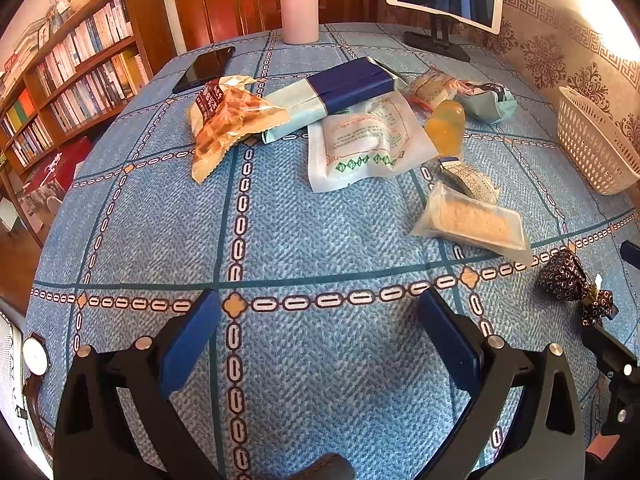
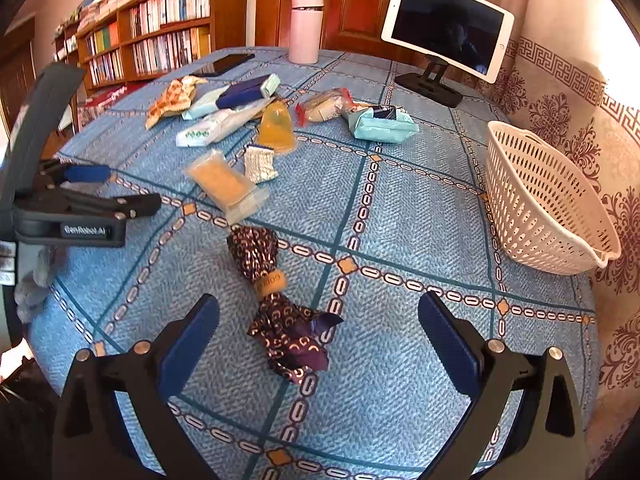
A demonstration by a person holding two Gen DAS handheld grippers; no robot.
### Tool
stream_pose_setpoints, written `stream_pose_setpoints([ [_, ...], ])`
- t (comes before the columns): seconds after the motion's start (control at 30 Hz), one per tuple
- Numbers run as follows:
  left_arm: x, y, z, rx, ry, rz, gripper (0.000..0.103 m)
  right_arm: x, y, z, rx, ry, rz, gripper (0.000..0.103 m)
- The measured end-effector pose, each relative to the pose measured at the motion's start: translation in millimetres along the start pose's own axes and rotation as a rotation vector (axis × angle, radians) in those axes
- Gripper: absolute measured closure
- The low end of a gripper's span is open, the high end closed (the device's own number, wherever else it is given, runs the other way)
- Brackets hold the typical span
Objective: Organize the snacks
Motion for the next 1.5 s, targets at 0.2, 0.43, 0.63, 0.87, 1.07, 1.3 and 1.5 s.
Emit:
stream_pose_setpoints([
  [0.2,-0.4,0.0,-1.5,0.003,-0.002,-0.001,0.003,-41.2,27.2,12.1,0.172,0.005,0.028,0.005],
  [0.43,-0.6,-0.3,-5.3,-0.005,-0.019,-0.004,0.003,-87.6,18.8,10.2,0.118,0.072,0.182,0.005],
  [0.63,-2.2,2.0,-7.4,-0.005,-0.031,0.001,0.003,-33.1,3.7,9.1,-0.029,0.153,0.091,0.005],
  [0.87,-1.4,1.2,4.6,-0.006,-0.017,0.004,0.003,-0.3,27.3,-2.5,-0.084,0.176,-0.056,0.005],
  [1.07,1.4,1.4,4.8,-0.024,-0.038,0.014,0.003,1.2,31.2,-3.1,-0.089,0.215,-0.096,0.005],
  [1.3,3.0,1.1,4.2,-0.023,-0.046,0.022,0.003,-2.3,33.5,-4.4,-0.08,0.23,-0.109,0.005],
  [1.5,2.7,1.0,4.0,-0.022,-0.046,0.023,0.003,-2.9,32.1,-2.8,-0.085,0.227,-0.107,0.005],
])
Point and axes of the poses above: each gripper's, at about its wrist camera, not at the fingertips, and y roughly the way its jaws point, z to its right, x to its underside, the point moved 5 cm from there along y, roughly the way its jaws point, and after that the axes turned 4 degrees about y, right-handed, at the moved point
